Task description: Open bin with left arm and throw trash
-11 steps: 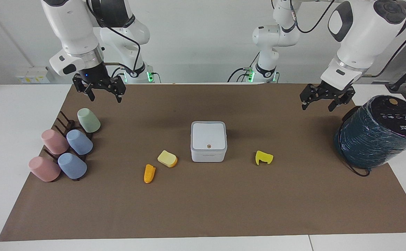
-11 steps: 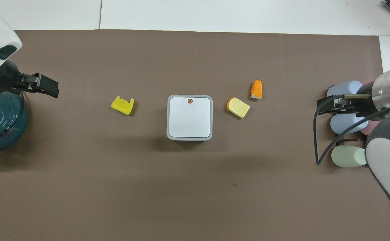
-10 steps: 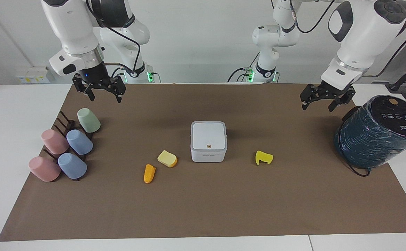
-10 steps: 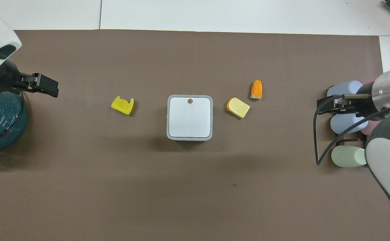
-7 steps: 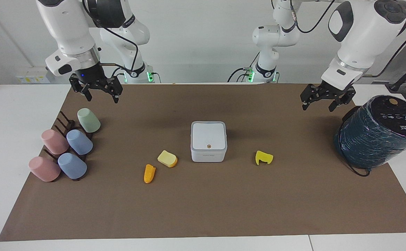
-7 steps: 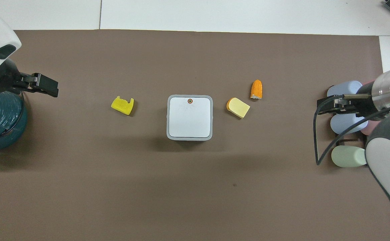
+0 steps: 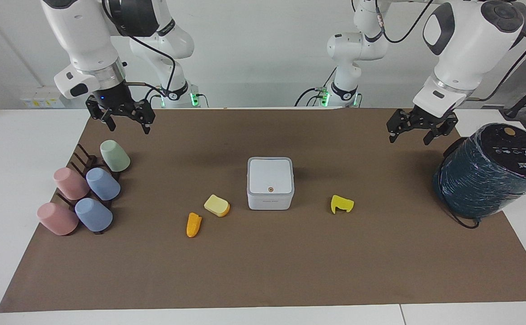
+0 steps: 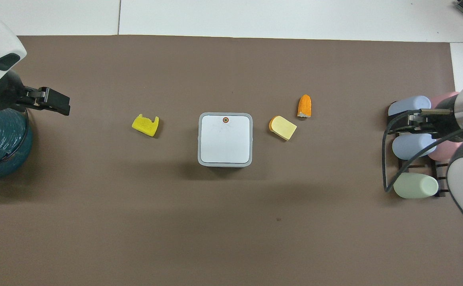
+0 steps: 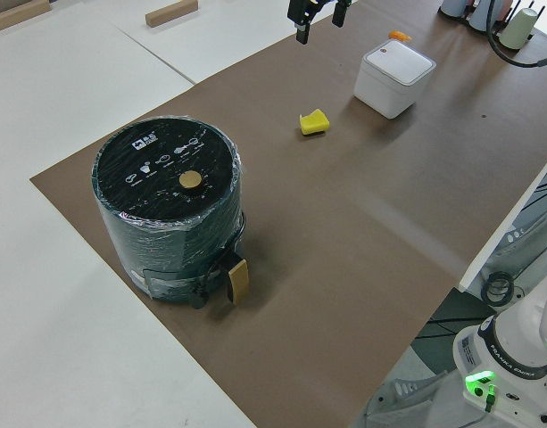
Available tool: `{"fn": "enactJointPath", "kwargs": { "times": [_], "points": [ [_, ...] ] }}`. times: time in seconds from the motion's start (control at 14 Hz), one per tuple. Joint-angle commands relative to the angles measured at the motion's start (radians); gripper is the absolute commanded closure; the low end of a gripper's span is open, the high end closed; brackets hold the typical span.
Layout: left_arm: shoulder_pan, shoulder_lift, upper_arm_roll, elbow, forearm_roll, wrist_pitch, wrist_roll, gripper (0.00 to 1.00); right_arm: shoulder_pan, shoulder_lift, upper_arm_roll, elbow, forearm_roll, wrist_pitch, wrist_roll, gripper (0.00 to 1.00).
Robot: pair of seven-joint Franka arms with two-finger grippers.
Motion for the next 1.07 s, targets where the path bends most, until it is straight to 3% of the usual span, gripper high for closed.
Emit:
{"fn": "enactJointPath", "kwargs": {
  "times": [0.0, 0.14, 0.21, 0.36, 0.43, 0.5, 0.71, 1.0],
  "points": [
    [-0.024, -0.036, -0.005, -0.058, 0.014, 0.083, -0.014, 0.00, -0.007, -0.023, 0.004, -0.027, 0.013, 0.012, -0.026, 0.00],
    [-0.066, -0.057, -0.004, -0.105, 0.014, 0.129, -0.040, 0.05, -0.007, -0.023, 0.004, -0.028, 0.013, 0.009, -0.029, 0.00],
    [-0.074, -0.065, -0.004, -0.135, 0.014, 0.160, -0.089, 0.16, -0.008, -0.025, 0.004, -0.028, 0.013, 0.006, -0.031, 0.00],
    [-0.110, -0.088, -0.005, -0.188, 0.011, 0.212, -0.173, 0.50, -0.007, -0.025, 0.004, -0.027, 0.013, 0.001, -0.032, 0.00],
    [-0.121, -0.099, -0.007, -0.213, 0.008, 0.242, -0.189, 0.61, -0.007, -0.025, 0.004, -0.027, 0.013, 0.001, -0.032, 0.00],
    [-0.142, -0.104, -0.007, -0.239, 0.007, 0.273, -0.204, 0.67, -0.005, -0.025, 0.004, -0.027, 0.013, 0.000, -0.032, 0.00],
    [-0.227, -0.093, -0.008, -0.311, 0.007, 0.443, -0.349, 0.73, -0.002, -0.025, 0.007, -0.027, 0.013, -0.002, -0.032, 0.00],
    [-0.330, -0.024, -0.008, -0.347, 0.005, 0.676, -0.528, 0.77, 0.000, -0.025, 0.013, -0.042, 0.018, 0.050, -0.023, 0.00]
  ]
}}
